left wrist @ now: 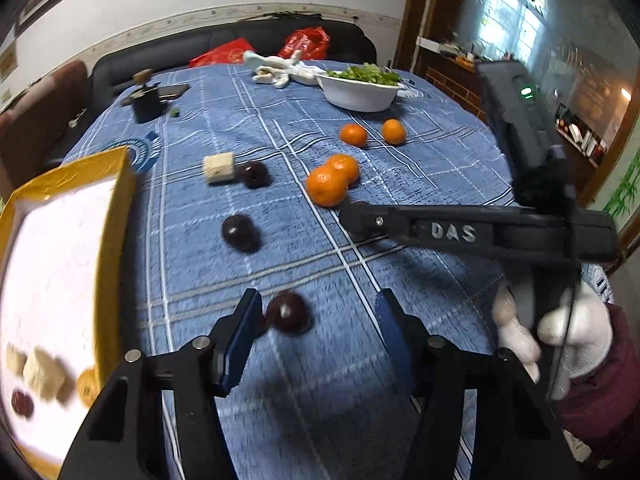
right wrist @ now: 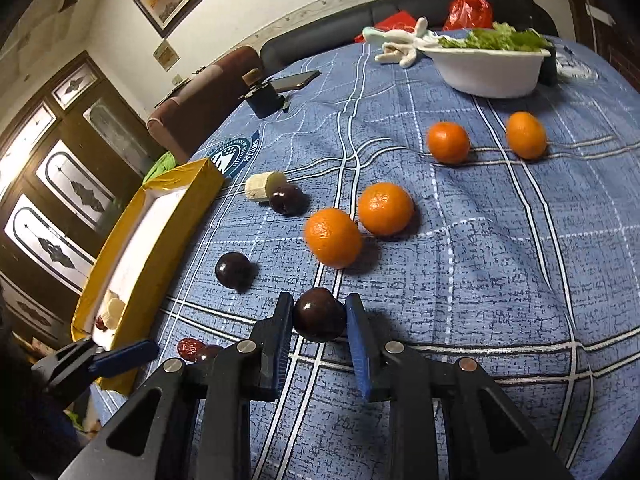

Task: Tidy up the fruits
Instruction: 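Grasp a dark plum with the right tool while the left grasps another plum, then carry both plums into the tray and open both tools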

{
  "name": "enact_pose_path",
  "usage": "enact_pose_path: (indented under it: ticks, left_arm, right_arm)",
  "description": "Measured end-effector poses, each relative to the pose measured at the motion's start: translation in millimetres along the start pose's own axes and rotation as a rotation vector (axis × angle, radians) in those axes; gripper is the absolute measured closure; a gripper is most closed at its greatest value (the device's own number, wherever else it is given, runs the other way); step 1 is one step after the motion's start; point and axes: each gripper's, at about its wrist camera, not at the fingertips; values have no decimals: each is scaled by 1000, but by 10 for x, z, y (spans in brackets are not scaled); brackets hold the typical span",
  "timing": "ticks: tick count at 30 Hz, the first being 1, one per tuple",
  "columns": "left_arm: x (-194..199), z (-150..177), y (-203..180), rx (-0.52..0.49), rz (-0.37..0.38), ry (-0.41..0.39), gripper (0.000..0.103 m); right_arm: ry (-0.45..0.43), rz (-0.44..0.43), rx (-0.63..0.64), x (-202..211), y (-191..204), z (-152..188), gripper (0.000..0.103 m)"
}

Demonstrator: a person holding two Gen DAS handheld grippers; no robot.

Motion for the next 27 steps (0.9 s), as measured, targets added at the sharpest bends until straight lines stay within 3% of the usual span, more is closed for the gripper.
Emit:
enact_pose_path:
  ticks: [2,6,15,16,17,27]
  left_arm:
    - [-113,-68,25,-6,-19,23,48]
    - [-280,-78,99,-8,-18,79,63]
    - [-338,-61,51,-79,-54,73,65]
    - [-332,-49,34,-82,-67,70,68]
    - [-326,-41,21,-80,-98,64,78]
    - [-102,64,290,102,-102,-6,79]
  right_arm:
    - [-6,2,10,25,3,-2,73]
    - [-8,-8,15,37,9,9,72]
    - [4,-21,7,5,6,7,72]
    - [4,-18,5,1,2,7,72]
    - [5,-15,3,-3,-6,7,72]
    - [-7,18,9,-20,0,11,72]
Point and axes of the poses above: each gripper's, at about its wrist camera, not at the fingertips, and x roughly against the way its jaws point, y to its left, z to its underside, and after that the axes turned 11 degrees about y, right-handed
